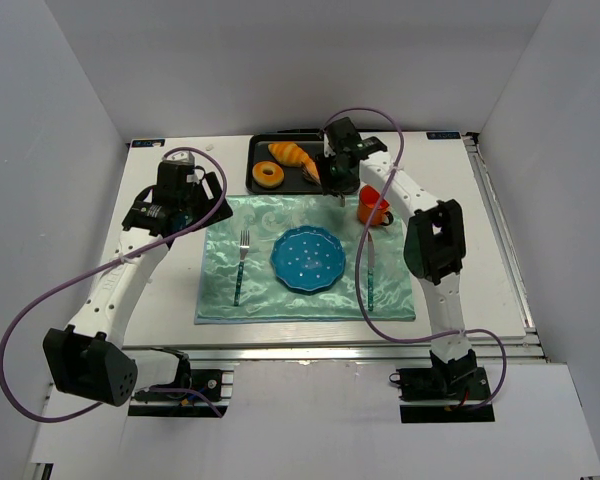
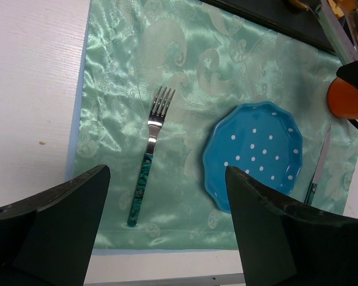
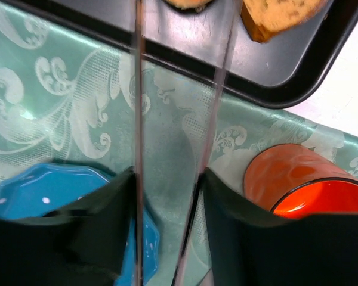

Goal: Place the bread

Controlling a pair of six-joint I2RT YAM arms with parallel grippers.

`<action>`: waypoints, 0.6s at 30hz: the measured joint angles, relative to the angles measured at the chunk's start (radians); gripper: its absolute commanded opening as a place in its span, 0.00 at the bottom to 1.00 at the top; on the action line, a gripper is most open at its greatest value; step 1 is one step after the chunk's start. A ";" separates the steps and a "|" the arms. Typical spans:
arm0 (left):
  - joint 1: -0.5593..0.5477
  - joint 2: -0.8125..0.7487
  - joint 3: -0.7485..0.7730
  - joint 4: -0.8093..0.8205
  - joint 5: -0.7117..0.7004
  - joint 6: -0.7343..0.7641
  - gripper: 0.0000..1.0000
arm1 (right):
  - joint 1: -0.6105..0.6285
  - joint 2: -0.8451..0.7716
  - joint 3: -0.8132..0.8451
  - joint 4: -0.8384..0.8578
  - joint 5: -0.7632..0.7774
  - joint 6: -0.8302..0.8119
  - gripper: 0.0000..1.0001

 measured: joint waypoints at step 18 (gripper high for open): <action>0.000 -0.009 0.000 -0.004 -0.008 0.003 0.90 | 0.061 -0.010 -0.003 -0.023 0.113 -0.010 0.25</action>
